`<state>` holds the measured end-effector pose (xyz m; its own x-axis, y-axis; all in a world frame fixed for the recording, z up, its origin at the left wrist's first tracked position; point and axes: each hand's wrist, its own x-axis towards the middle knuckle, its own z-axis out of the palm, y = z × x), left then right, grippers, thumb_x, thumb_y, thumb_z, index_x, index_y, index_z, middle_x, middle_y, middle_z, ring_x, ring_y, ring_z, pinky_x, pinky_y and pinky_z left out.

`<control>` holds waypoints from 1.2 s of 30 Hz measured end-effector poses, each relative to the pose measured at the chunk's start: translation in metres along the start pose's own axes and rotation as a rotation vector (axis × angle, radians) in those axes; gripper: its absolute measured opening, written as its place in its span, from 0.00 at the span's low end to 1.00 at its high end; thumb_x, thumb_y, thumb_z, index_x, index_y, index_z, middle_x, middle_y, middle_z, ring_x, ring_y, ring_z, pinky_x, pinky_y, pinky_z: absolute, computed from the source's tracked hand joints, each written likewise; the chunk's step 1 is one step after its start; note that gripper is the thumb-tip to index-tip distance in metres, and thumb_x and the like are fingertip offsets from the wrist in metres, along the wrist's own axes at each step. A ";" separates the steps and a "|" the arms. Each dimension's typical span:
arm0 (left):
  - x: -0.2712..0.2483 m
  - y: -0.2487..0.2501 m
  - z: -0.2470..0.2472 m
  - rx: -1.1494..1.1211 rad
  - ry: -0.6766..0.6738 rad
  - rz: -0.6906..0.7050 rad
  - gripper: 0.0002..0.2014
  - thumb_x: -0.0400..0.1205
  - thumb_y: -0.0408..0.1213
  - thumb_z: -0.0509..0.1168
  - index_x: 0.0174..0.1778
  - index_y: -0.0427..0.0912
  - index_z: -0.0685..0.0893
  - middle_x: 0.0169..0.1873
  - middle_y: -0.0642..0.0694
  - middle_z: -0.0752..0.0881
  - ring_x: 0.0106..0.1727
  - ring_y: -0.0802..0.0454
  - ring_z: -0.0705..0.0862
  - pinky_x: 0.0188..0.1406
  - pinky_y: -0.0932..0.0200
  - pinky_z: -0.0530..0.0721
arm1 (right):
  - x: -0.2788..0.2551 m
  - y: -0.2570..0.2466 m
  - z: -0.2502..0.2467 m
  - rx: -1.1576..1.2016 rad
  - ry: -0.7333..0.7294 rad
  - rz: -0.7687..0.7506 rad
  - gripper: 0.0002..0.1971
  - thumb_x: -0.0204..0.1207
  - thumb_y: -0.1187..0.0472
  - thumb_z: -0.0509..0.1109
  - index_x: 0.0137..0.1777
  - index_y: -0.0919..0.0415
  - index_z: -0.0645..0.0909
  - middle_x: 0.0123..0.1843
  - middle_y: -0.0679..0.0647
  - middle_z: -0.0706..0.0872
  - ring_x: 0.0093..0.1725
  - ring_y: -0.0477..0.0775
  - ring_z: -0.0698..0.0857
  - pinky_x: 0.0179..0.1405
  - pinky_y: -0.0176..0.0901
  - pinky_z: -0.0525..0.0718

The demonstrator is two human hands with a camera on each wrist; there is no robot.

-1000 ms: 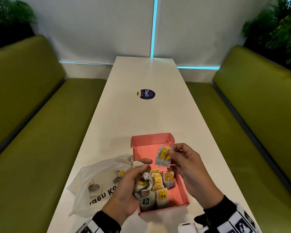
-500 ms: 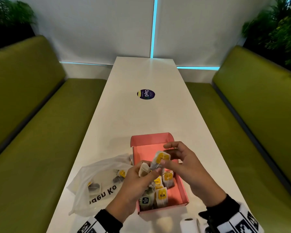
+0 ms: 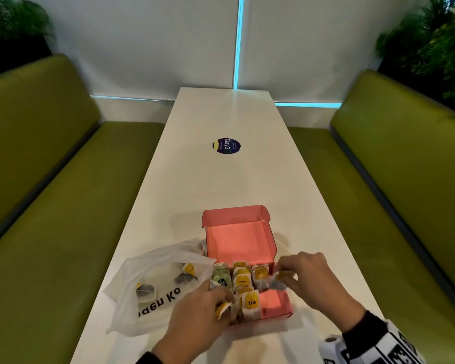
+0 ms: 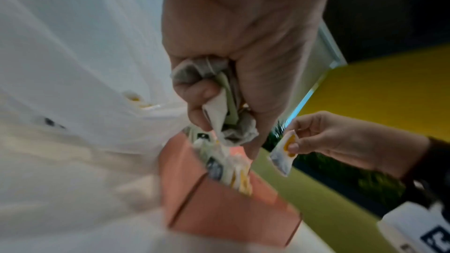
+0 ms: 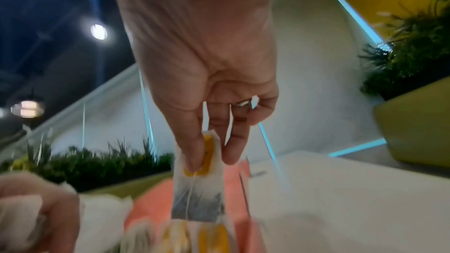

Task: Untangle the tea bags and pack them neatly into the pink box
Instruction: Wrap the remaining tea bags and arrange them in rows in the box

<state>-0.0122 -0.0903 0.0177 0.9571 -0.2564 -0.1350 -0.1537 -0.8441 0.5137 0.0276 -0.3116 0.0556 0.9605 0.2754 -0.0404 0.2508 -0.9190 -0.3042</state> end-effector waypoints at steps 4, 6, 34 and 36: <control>-0.007 0.000 0.008 0.170 -0.074 0.039 0.15 0.79 0.54 0.61 0.62 0.61 0.76 0.66 0.56 0.71 0.63 0.54 0.78 0.51 0.64 0.76 | -0.007 0.002 0.021 -0.066 -0.104 0.005 0.09 0.77 0.56 0.62 0.51 0.45 0.82 0.50 0.43 0.87 0.57 0.47 0.78 0.46 0.46 0.59; -0.008 0.001 0.011 0.236 -0.094 0.052 0.15 0.81 0.53 0.59 0.63 0.58 0.75 0.69 0.54 0.69 0.64 0.53 0.76 0.50 0.62 0.76 | -0.004 0.001 0.032 -0.121 -0.132 0.003 0.10 0.76 0.56 0.62 0.53 0.46 0.81 0.43 0.44 0.83 0.58 0.49 0.75 0.46 0.47 0.58; -0.010 0.004 0.014 0.356 -0.187 0.078 0.15 0.85 0.50 0.52 0.66 0.54 0.74 0.70 0.49 0.68 0.69 0.51 0.71 0.54 0.57 0.77 | 0.000 0.006 0.097 -0.033 0.114 0.345 0.16 0.38 0.53 0.85 0.21 0.49 0.79 0.54 0.55 0.84 0.44 0.60 0.85 0.33 0.49 0.78; -0.009 0.004 0.013 0.352 -0.183 0.084 0.15 0.85 0.50 0.53 0.66 0.53 0.75 0.70 0.49 0.68 0.69 0.51 0.71 0.54 0.57 0.77 | 0.006 0.004 0.103 -0.061 0.126 0.366 0.18 0.34 0.52 0.85 0.20 0.49 0.79 0.51 0.56 0.85 0.39 0.60 0.86 0.29 0.49 0.79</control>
<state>-0.0247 -0.0980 0.0099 0.8830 -0.3842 -0.2696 -0.3348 -0.9182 0.2120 0.0218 -0.2847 -0.0437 0.9941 -0.1070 -0.0176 -0.1082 -0.9661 -0.2344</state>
